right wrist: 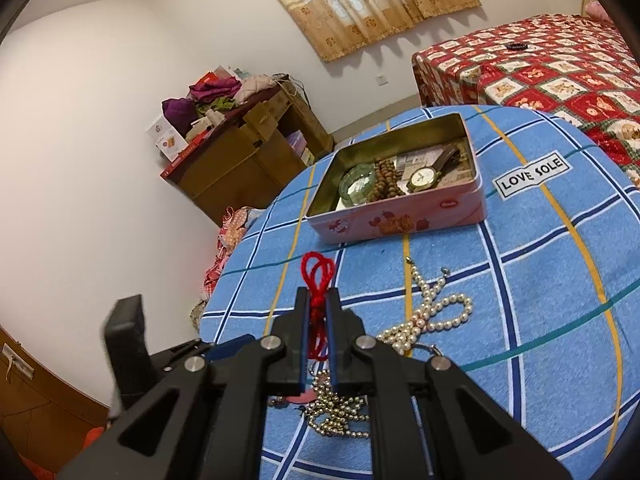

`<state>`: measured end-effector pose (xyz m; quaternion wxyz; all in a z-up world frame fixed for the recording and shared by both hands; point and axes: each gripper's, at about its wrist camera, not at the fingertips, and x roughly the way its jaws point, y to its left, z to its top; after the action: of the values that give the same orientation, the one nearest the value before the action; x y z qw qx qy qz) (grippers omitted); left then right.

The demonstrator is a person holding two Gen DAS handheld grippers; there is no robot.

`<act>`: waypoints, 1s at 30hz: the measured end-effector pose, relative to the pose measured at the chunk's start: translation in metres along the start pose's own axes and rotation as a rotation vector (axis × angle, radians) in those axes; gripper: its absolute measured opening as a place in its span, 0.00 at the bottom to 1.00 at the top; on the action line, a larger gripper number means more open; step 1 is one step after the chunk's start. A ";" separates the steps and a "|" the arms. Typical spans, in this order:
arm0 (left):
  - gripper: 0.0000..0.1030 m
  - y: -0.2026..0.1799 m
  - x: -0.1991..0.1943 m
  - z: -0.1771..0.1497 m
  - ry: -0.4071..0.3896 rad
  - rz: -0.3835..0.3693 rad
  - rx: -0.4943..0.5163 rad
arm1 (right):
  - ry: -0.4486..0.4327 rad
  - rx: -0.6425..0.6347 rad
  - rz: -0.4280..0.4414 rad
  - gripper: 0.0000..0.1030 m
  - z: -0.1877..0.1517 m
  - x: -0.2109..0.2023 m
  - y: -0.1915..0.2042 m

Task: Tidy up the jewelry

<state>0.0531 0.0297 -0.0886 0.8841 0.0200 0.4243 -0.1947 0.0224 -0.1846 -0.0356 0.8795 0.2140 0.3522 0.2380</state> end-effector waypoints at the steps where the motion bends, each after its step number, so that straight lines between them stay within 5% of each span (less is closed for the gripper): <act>1: 0.56 0.000 0.002 0.002 -0.003 0.005 -0.014 | 0.000 0.000 0.002 0.11 0.000 0.000 0.000; 4: 0.44 -0.008 0.008 0.006 -0.020 0.019 0.035 | 0.004 0.005 0.000 0.11 -0.001 0.001 0.000; 5: 0.21 -0.010 0.009 0.007 -0.025 0.013 0.046 | 0.004 0.010 0.002 0.11 -0.001 0.001 -0.001; 6: 0.09 -0.009 0.010 0.008 -0.019 -0.012 0.042 | 0.004 0.016 0.003 0.11 -0.001 0.001 -0.002; 10: 0.09 -0.008 0.003 0.005 -0.033 -0.046 0.032 | 0.001 0.019 -0.002 0.12 -0.002 -0.001 -0.003; 18: 0.09 -0.001 -0.040 0.019 -0.203 -0.154 -0.030 | -0.015 0.018 0.003 0.12 0.000 -0.003 -0.004; 30: 0.09 -0.001 -0.024 0.014 -0.116 -0.184 0.006 | 0.008 0.022 0.002 0.12 -0.002 0.005 -0.004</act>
<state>0.0498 0.0339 -0.0616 0.8856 -0.0275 0.3716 -0.2772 0.0255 -0.1848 -0.0414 0.8755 0.2230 0.3582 0.2356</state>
